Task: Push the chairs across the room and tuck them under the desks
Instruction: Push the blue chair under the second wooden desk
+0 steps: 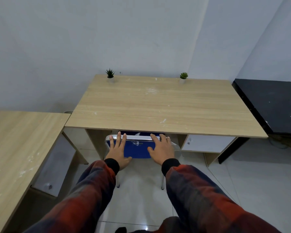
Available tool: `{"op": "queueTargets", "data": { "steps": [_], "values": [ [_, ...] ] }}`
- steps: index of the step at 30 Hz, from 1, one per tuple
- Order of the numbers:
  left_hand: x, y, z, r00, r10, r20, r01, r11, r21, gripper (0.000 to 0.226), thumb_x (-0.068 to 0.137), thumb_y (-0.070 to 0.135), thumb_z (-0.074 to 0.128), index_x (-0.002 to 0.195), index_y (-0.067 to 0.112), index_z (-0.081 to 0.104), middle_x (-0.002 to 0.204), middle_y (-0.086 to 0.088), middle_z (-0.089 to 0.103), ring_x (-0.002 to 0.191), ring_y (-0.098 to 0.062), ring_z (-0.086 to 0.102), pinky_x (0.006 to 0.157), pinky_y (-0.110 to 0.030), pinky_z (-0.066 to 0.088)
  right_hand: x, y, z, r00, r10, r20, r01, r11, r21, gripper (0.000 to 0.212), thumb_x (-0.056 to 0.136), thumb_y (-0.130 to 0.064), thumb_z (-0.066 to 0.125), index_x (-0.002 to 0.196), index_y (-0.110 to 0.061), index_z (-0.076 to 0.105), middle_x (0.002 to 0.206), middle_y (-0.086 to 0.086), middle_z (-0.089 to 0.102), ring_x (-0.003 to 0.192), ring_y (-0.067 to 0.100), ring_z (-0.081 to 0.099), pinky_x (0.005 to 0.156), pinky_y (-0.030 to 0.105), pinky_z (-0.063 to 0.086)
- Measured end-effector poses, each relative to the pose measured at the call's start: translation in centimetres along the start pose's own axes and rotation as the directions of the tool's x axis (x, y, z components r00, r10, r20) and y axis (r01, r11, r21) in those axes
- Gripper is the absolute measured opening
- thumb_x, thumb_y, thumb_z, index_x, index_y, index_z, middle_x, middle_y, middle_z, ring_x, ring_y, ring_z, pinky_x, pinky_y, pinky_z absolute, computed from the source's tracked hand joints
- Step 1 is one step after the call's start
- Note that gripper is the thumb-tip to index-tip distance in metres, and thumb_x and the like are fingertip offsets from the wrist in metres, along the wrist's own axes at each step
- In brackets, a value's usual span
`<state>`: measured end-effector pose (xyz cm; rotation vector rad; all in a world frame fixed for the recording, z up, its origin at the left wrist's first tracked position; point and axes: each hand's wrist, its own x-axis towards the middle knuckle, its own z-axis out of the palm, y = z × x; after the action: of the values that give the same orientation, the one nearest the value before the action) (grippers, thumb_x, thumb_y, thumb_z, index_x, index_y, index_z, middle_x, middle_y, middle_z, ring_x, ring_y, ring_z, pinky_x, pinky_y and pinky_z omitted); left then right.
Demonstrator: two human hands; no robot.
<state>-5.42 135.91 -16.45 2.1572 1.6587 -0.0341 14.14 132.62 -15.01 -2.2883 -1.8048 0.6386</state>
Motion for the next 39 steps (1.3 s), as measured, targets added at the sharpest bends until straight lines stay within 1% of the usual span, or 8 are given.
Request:
{"op": "queueTargets", "data": {
  "steps": [7,12,15,20,23,25,32,39],
  "values": [
    [-0.3,-0.9,-1.6,0.997,-0.033,0.071,0.035,0.999,-0.036,0.098,0.088,0.035,0.062,0.153,0.024,-0.011,0.159,0.000,-0.022,0.142,-0.039,-0.026,0.117,-0.048,0.008,0.1,-1.0,-1.1,0.996,-0.019,0.089,0.026,0.997,-0.074,0.068,0.096,-0.049,0.047,0.157,-0.030,0.024,0.155,0.011,0.030,0.138,0.042,0.030,0.113,0.047,0.032],
    [-0.8,0.8,-2.9,0.991,-0.130,0.032,0.132,0.989,-0.062,0.086,0.090,0.031,0.058,0.155,0.023,0.002,0.162,0.000,-0.012,0.147,-0.035,-0.010,0.117,-0.044,0.019,-0.8,-0.6,-1.4,0.986,-0.042,0.164,0.052,0.997,-0.053,0.082,0.094,-0.050,0.053,0.160,-0.031,0.007,0.167,0.008,0.002,0.151,0.042,0.004,0.122,0.049,0.018],
    [-1.9,2.4,-1.9,0.989,-0.142,-0.034,0.140,0.988,-0.066,0.080,0.091,0.032,0.057,0.155,0.022,0.009,0.162,0.000,-0.009,0.148,-0.031,-0.006,0.117,-0.047,0.022,-1.9,0.3,-1.5,0.982,-0.078,0.172,0.077,0.997,0.012,0.082,0.094,-0.046,0.056,0.160,-0.030,0.010,0.168,0.006,-0.004,0.153,0.038,-0.002,0.122,0.048,0.017],
    [-4.2,4.7,-0.1,0.991,-0.131,-0.010,0.126,0.972,-0.200,0.068,0.091,0.031,0.060,0.150,0.024,0.028,0.162,-0.004,0.008,0.148,-0.032,0.006,0.116,-0.050,0.022,-3.2,1.4,-2.3,0.989,-0.097,0.108,0.077,0.981,0.179,0.071,0.093,-0.039,0.058,0.156,-0.026,0.028,0.167,0.008,0.011,0.152,0.032,0.012,0.119,0.048,0.028],
    [-5.7,6.0,0.2,0.993,-0.107,-0.058,0.082,0.941,-0.328,0.054,0.090,0.029,0.061,0.140,0.021,0.043,0.152,-0.004,0.036,0.141,-0.024,0.031,0.113,-0.040,0.032,-4.6,1.8,-3.5,0.993,-0.098,0.065,0.073,0.945,0.320,0.063,0.093,-0.036,0.060,0.150,-0.021,0.039,0.158,0.007,0.033,0.139,0.027,0.040,0.109,0.044,0.043],
    [-6.6,6.8,-0.1,0.992,-0.099,-0.085,0.063,0.935,-0.350,0.047,0.090,0.029,0.061,0.135,0.020,0.050,0.143,-0.001,0.047,0.131,-0.019,0.045,0.107,-0.034,0.038,-5.8,1.9,-4.3,0.995,-0.093,0.045,0.068,0.919,0.387,0.058,0.095,-0.032,0.061,0.148,-0.018,0.043,0.154,0.005,0.041,0.133,0.024,0.047,0.107,0.038,0.043],
    [-11.1,9.1,-2.0,0.988,-0.029,-0.150,-0.036,0.909,-0.415,0.042,0.093,0.026,0.060,0.132,0.014,0.054,0.141,-0.004,0.049,0.128,-0.019,0.046,0.099,-0.026,0.036,-11.9,1.9,-6.1,1.000,-0.021,-0.009,0.023,0.807,0.590,0.048,0.098,-0.030,0.060,0.143,-0.019,0.050,0.148,0.002,0.048,0.133,0.019,0.047,0.092,0.024,0.036],
    [-19.1,8.6,-2.9,0.969,-0.049,-0.244,-0.089,0.846,-0.526,0.038,0.093,0.026,0.060,0.129,0.017,0.055,0.137,0.000,0.052,0.126,-0.014,0.046,0.098,-0.024,0.033,-19.2,-0.3,-6.6,0.997,-0.033,-0.065,0.067,0.781,0.621,0.047,0.096,-0.032,0.062,0.141,-0.021,0.052,0.147,-0.002,0.049,0.134,0.015,0.045,0.097,0.026,0.036]
  ]
}}
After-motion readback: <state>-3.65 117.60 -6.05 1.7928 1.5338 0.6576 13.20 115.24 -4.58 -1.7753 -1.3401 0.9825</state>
